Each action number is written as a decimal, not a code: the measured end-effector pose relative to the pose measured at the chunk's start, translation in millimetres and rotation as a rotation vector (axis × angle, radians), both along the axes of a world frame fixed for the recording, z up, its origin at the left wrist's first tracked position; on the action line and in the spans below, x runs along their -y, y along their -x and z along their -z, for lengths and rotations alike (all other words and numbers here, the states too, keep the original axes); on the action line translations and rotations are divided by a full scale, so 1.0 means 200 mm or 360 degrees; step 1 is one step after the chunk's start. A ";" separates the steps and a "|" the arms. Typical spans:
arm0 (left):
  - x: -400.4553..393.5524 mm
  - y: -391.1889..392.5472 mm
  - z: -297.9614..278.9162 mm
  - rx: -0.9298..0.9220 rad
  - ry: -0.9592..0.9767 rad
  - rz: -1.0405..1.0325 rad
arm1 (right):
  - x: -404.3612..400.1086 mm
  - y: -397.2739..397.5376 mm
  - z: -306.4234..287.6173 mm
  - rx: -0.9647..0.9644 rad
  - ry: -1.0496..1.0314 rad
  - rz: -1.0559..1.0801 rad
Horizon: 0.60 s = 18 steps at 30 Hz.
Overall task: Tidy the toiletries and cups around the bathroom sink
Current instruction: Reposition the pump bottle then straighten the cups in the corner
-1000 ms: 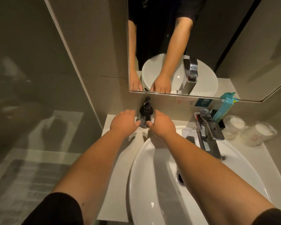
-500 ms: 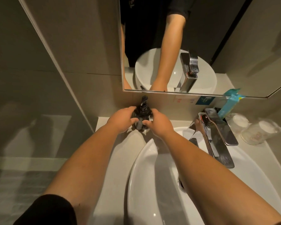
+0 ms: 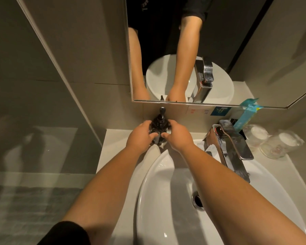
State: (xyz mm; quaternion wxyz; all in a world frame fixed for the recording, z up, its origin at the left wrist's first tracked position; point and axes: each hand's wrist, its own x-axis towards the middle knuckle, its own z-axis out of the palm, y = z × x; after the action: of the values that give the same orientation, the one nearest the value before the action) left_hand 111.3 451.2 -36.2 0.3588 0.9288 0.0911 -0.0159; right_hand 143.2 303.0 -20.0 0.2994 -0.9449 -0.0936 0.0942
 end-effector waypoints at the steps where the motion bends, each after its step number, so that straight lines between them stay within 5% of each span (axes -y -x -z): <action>1: -0.01 0.00 0.00 -0.0008 0.0001 0.0010 | 0.00 0.00 0.00 0.0011 -0.0006 0.0003; 18: 0.06 0.01 -0.01 0.0049 -0.0033 -0.0063 | 0.01 0.00 0.03 -0.0020 -0.0059 0.0036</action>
State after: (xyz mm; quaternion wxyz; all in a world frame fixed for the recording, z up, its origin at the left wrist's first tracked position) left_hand 109.5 439.7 -35.0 0.3509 0.9306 0.1040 0.0066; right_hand 143.8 300.6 -25.3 0.3186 -0.9395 -0.0827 0.0949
